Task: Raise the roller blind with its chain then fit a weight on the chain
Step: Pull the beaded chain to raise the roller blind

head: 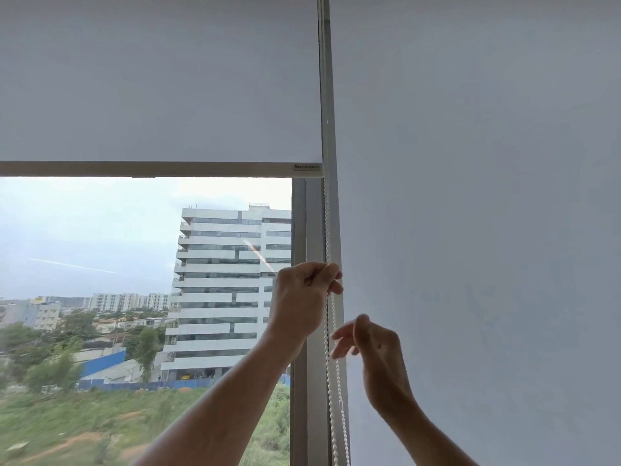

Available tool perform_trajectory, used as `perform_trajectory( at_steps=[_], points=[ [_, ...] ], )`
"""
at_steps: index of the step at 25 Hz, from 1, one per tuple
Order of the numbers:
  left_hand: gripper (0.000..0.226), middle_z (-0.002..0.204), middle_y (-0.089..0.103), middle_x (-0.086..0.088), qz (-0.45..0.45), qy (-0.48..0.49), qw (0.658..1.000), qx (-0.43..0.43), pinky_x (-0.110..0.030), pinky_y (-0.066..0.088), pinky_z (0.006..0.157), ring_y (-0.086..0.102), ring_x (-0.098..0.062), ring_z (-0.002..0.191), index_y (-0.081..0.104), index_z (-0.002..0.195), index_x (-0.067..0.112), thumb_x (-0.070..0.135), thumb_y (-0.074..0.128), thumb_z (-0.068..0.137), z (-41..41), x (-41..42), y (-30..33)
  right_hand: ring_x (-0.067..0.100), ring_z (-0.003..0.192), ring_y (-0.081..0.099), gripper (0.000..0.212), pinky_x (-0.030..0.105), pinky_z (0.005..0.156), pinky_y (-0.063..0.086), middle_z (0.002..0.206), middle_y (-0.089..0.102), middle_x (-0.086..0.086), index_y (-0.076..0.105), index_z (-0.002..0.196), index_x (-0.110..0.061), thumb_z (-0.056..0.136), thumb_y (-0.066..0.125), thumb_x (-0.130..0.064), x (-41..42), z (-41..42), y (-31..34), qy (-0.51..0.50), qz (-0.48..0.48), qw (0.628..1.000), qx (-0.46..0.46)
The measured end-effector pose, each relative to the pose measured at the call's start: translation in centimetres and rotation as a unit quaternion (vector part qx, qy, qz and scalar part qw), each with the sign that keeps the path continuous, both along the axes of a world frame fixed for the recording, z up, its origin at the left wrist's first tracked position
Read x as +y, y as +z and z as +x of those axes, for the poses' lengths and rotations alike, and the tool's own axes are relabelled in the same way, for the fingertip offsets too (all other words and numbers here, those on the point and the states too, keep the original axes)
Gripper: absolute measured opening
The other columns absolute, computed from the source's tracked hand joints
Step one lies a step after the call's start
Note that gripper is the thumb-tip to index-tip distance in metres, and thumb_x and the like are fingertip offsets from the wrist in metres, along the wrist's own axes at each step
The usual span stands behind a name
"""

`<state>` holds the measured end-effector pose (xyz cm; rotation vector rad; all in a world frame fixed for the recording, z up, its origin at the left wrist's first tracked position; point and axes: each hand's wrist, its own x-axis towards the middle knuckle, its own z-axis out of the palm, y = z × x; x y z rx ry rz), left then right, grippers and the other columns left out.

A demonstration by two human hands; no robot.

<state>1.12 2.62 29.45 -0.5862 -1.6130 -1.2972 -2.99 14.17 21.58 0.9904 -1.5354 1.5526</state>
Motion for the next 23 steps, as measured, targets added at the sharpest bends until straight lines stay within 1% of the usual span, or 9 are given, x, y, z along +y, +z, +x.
perform_trajectory(
  at_steps=[2, 5, 8, 11, 16, 18, 19, 21, 23],
  points=[
    [0.019, 0.059, 0.073, 0.008, -0.011, 0.004, 1.000, 0.000, -0.016, 0.048, 0.064, 0.066, -0.001, 0.057, 0.075, 0.075, 0.022, 0.021, 0.067, 0.091, 0.1, 0.3, -0.9, 0.007, 0.058, 0.068, 0.081, 0.021, 0.067, 0.046, 0.060, 0.072, 0.001, 0.072, 0.073, -0.023, 0.079, 0.022, -0.087, 0.5, -0.2, 1.8, -0.043, -0.045, 0.998, -0.002],
    [0.020, 0.063, 0.075, 0.007, -0.048, 0.017, 0.999, 0.006, -0.020, 0.054, 0.066, 0.070, -0.005, 0.060, 0.077, 0.075, 0.024, 0.023, 0.067, 0.091, 0.0, 0.6, -2.9, 0.004, 0.060, 0.067, 0.063, 0.023, 0.066, 0.048, 0.064, 0.070, -0.001, 0.069, 0.083, -0.021, 0.092, 0.028, -0.068, 0.4, 0.4, 5.7, -0.078, -0.023, 0.997, -0.014],
    [0.017, 0.063, 0.075, 0.007, -0.042, 0.012, 0.999, -0.004, -0.024, 0.053, 0.068, 0.070, -0.006, 0.061, 0.077, 0.077, 0.024, 0.024, 0.067, 0.091, -0.2, 0.6, -4.5, -0.001, 0.057, 0.064, 0.049, 0.023, 0.065, 0.046, 0.067, 0.069, -0.002, 0.066, 0.086, -0.019, 0.098, 0.036, -0.056, 0.0, 1.4, 9.2, -0.056, -0.001, 0.998, -0.023],
    [0.019, 0.062, 0.074, 0.006, -0.042, 0.008, 0.999, -0.026, -0.034, 0.057, 0.071, 0.069, -0.011, 0.061, 0.076, 0.074, 0.024, 0.020, 0.067, 0.091, -0.3, 0.9, -5.8, -0.001, 0.056, 0.065, 0.043, 0.023, 0.066, 0.046, 0.067, 0.073, -0.004, 0.067, 0.093, -0.018, 0.104, 0.036, -0.045, -0.4, 2.1, 12.2, -0.032, 0.013, 0.999, -0.027],
    [0.017, 0.065, 0.075, 0.006, -0.066, 0.014, 0.997, -0.030, -0.040, 0.057, 0.074, 0.070, -0.016, 0.067, 0.076, 0.078, 0.028, 0.023, 0.067, 0.091, 0.0, 0.4, -7.0, 0.001, 0.045, 0.056, 0.040, 0.026, 0.061, 0.050, 0.051, 0.060, -0.004, 0.064, 0.075, -0.016, 0.106, 0.040, -0.020, -0.9, 2.5, 13.1, -0.023, 0.000, 1.000, 0.007],
    [0.013, 0.071, 0.076, 0.009, -0.088, 0.011, 0.996, -0.029, -0.042, 0.057, 0.077, 0.071, -0.017, 0.073, 0.076, 0.082, 0.031, 0.035, 0.067, 0.089, 0.2, -0.1, -7.0, 0.000, 0.043, 0.054, 0.040, 0.022, 0.057, 0.049, 0.051, 0.057, -0.005, 0.061, 0.070, -0.018, 0.105, 0.041, -0.015, -0.8, 2.4, 12.4, -0.044, -0.018, 0.999, 0.025],
    [0.021, 0.077, 0.077, 0.012, -0.106, 0.009, 0.994, -0.032, -0.041, 0.057, 0.078, 0.072, -0.015, 0.078, 0.077, 0.083, 0.032, 0.048, 0.065, 0.086, 0.3, -0.4, -7.0, 0.000, 0.043, 0.053, 0.041, 0.018, 0.055, 0.047, 0.050, 0.057, -0.005, 0.060, 0.068, -0.020, 0.104, 0.041, -0.013, -0.8, 2.4, 12.1, -0.051, -0.022, 0.998, 0.035],
    [0.048, 0.089, 0.077, 0.018, -0.145, 0.001, 0.989, -0.024, -0.027, 0.054, 0.077, 0.071, -0.005, 0.088, 0.077, 0.086, 0.033, 0.073, 0.052, 0.078, 0.3, -1.1, -6.9, 0.000, 0.044, 0.054, 0.041, 0.015, 0.055, 0.046, 0.052, 0.058, -0.004, 0.059, 0.067, -0.020, 0.103, 0.042, -0.010, -0.8, 2.5, 11.8, -0.061, -0.018, 0.997, 0.054],
    [0.063, 0.090, 0.077, 0.015, -0.122, -0.016, 0.992, 0.014, -0.012, 0.048, 0.071, 0.068, -0.001, 0.085, 0.077, 0.091, 0.034, 0.083, 0.040, 0.076, 0.2, -1.8, -6.4, 0.001, 0.045, 0.055, 0.039, 0.016, 0.055, 0.047, 0.055, 0.060, -0.001, 0.061, 0.070, -0.016, 0.104, 0.043, -0.010, -0.9, 2.7, 11.3, -0.061, -0.006, 0.996, 0.063]
  ],
)
